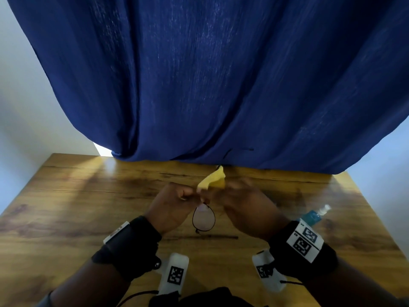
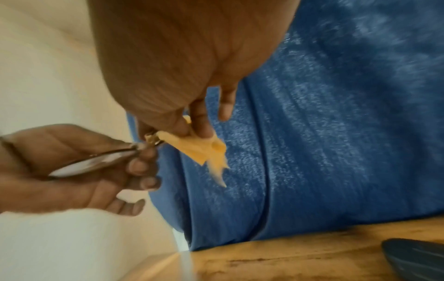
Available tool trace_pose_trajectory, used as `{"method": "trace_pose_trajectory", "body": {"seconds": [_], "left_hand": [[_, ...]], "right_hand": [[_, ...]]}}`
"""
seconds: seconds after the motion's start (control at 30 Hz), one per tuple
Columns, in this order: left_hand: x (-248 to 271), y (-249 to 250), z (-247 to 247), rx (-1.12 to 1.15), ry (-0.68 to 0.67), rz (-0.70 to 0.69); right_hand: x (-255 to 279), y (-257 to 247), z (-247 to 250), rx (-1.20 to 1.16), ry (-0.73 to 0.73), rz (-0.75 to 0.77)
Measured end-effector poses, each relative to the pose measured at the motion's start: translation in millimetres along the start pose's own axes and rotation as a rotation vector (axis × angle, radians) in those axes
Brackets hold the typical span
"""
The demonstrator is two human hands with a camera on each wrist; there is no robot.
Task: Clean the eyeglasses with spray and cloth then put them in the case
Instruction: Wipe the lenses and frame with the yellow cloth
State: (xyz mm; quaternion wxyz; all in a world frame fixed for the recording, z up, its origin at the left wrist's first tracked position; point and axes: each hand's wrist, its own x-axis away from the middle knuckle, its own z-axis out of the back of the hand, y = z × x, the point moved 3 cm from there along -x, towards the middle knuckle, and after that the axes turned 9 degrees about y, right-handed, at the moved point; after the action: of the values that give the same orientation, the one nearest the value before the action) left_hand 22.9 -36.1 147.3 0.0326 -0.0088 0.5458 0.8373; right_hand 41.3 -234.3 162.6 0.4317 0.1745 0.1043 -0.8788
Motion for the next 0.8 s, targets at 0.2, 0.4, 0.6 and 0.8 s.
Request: {"method": "trace_pose_trajectory", "body": {"seconds": [0.2,0.4,0.6,0.8], "left_hand": [[1,4,2,0.008,0.007,0.001],[5,3,4,0.086,0.031,0.045],[7,7,-4,0.038,0.006,-0.01],[5,0,2,-0.04,0.036,0.029]], "right_hand": [[2,25,13,-0.161,0.298,-0.103],[-6,16,38,-0.299,0.617,-0.336],[-19,10,-1,-0.121,0.379,-0.39],[-11,11,1,-0.255,0.202,-0.232]]}}
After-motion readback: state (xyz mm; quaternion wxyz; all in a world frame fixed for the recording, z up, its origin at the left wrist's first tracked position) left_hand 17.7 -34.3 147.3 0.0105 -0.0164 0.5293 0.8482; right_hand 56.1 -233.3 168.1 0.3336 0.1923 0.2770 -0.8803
